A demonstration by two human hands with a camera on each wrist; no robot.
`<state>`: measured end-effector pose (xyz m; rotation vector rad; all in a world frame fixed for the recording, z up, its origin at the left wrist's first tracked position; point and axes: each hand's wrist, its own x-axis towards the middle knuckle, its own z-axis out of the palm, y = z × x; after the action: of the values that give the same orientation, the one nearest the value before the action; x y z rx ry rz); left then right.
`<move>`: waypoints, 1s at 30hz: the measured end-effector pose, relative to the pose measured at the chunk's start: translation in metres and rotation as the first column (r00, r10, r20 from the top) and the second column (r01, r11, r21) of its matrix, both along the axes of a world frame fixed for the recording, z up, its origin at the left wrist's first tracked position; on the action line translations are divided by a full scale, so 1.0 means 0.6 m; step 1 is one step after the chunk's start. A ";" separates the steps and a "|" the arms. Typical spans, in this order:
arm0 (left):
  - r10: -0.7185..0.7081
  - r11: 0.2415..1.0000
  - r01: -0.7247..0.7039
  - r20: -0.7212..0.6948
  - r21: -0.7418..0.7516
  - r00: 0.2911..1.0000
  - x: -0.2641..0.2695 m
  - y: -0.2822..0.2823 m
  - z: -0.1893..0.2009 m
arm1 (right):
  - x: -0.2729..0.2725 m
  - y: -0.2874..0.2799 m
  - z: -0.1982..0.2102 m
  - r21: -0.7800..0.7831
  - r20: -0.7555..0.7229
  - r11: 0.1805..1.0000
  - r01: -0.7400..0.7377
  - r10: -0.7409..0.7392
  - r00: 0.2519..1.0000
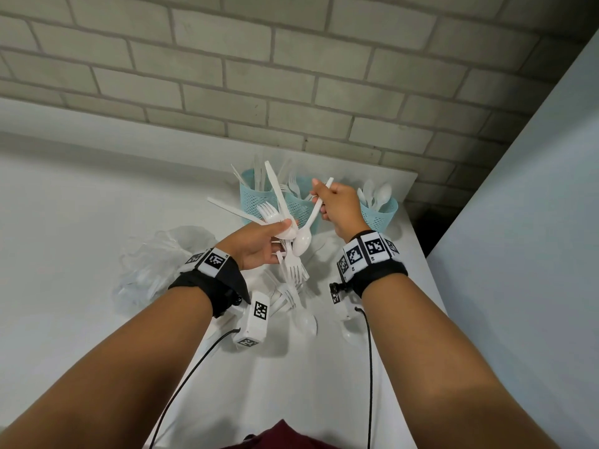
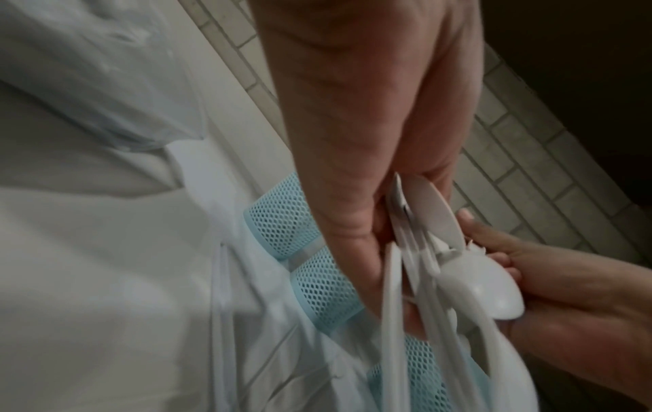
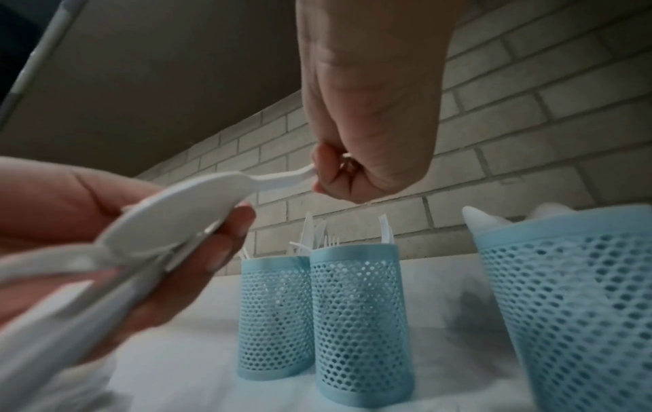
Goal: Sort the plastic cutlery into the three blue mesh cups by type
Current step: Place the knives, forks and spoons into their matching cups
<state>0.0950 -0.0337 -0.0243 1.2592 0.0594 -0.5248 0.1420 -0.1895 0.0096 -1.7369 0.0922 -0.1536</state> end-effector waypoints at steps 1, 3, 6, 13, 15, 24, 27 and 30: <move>-0.009 1.000 0.009 0.009 0.005 1.000 0.000 0.000 0.000 | 0.001 0.001 0.002 -0.021 -0.003 1.000 -0.002 0.002 1.000; -0.029 1.000 0.029 0.022 -0.008 0.999 0.001 0.003 0.001 | 0.003 0.002 0.005 -0.065 -0.028 0.998 -0.020 0.018 0.999; -0.015 1.000 0.016 0.041 -0.026 0.999 0.004 0.002 0.002 | -0.001 0.008 0.011 -0.124 -0.036 0.990 -0.068 0.064 0.997; 0.058 0.997 -0.059 -0.013 -0.043 0.998 0.001 0.006 0.001 | 0.007 -0.004 0.019 -0.028 0.126 0.991 0.134 -0.129 0.984; 0.088 0.992 -0.089 -0.012 -0.085 0.996 0.004 0.010 -0.001 | 0.005 -0.012 0.019 -0.027 0.115 0.997 0.079 -0.076 0.991; 0.178 0.976 -0.181 -0.037 -0.119 0.983 0.005 0.013 0.008 | -0.017 -0.026 -0.010 -0.264 -0.186 0.885 -0.385 0.345 0.920; 0.169 0.983 -0.171 -0.034 -0.063 0.985 0.003 0.011 0.006 | -0.024 -0.021 -0.012 -0.346 -0.191 0.845 -0.408 0.362 0.912; 0.141 0.990 -0.142 -0.053 -0.023 0.989 -0.001 0.011 0.004 | -0.021 -0.015 -0.017 -0.381 -0.211 0.831 -0.405 0.348 0.913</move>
<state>0.0944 -0.0274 -0.0222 1.2053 0.1826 -0.4335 0.1297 -0.1987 -0.0007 -2.1578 -0.2054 0.2569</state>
